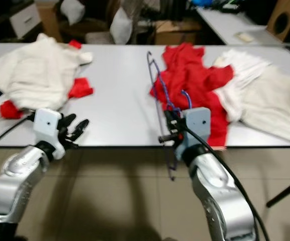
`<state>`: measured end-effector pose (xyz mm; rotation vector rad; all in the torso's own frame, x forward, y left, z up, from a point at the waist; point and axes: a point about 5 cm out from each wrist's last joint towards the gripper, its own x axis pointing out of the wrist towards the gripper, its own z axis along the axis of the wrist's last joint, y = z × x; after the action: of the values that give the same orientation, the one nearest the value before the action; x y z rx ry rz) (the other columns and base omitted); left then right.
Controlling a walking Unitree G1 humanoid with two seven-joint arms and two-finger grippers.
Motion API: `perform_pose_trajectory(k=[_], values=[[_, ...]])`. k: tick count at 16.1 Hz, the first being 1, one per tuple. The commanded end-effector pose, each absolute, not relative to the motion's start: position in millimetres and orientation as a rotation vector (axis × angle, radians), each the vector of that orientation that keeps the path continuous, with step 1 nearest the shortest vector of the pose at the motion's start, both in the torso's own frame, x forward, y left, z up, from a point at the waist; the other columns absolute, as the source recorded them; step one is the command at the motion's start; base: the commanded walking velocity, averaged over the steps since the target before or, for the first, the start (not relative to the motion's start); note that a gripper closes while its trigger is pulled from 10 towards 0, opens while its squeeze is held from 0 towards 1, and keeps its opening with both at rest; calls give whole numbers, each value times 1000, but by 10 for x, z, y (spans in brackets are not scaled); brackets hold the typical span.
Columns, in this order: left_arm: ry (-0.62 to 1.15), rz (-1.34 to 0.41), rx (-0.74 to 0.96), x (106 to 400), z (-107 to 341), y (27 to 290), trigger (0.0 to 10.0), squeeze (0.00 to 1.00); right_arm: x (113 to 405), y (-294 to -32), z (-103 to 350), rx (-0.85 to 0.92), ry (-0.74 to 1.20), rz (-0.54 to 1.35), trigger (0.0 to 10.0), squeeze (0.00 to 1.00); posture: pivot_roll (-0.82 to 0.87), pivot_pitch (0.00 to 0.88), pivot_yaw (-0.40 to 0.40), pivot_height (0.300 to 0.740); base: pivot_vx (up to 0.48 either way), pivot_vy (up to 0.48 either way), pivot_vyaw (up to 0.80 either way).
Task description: Hang hanger
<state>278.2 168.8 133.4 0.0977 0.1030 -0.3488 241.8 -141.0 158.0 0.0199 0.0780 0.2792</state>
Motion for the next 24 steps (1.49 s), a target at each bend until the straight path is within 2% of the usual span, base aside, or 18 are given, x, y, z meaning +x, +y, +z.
perform_pose_trajectory(k=[1,6,10,12,14,16,18,20,21,22,23,24], values=[[98,-331,124,2786,1303,1729,10000,188,2399,-1419,1458,27,128,280,10000,0,-98,0,31,740,0,356,0],[63,-269,106,2768,1189,1760,10000,188,2318,-1551,1165,24,172,184,10000,0,-91,0,26,740,0,360,0],[47,-303,98,2785,1141,1700,10000,180,2350,-1680,1092,8,161,91,10000,0,-99,0,40,740,0,364,0],[48,-344,110,2782,1107,1644,10000,184,2322,-1718,1055,25,165,58,10000,0,-106,0,52,740,0,366,-800],[11,-383,102,2761,1113,1576,10000,196,2287,-1729,1053,49,137,41,10000,0,-112,0,65,740,0,0,-800],[-11,-411,87,2765,1131,1515,10000,208,2265,-1734,1071,71,108,27,10000,0,-114,0,72,740,0,-480,0],[4,-449,67,2790,1096,1429,10000,204,2211,-1820,1017,175,105,-83,10000,0,-119,0,96,740,0,-480,0],[29,-480,36,2773,1035,1375,10000,200,2176,-1850,988,183,112,-86,10000,0,-138,0,123,740,0,0,0],[55,-503,25,2760,987,1347,10000,475,2165,-1829,994,166,105,-55,10000,0,-153,0,131,740,0,0,0],[46,-482,19,2773,992,1381,10000,957,2168,-1809,1017,148,97,-42,10000,0,-154,0,122,740,0,0,0],[22,-444,-3,2805,1022,1430,10000,1000,2159,-1797,1055,168,81,-40,10000,0,-146,0,109,740,0,0,0],[22,-426,5,2833,1041,1470,10000,1000,2168,-1772,1076,185,69,-33,10000,0,-131,0,113,740,0,0,0]])
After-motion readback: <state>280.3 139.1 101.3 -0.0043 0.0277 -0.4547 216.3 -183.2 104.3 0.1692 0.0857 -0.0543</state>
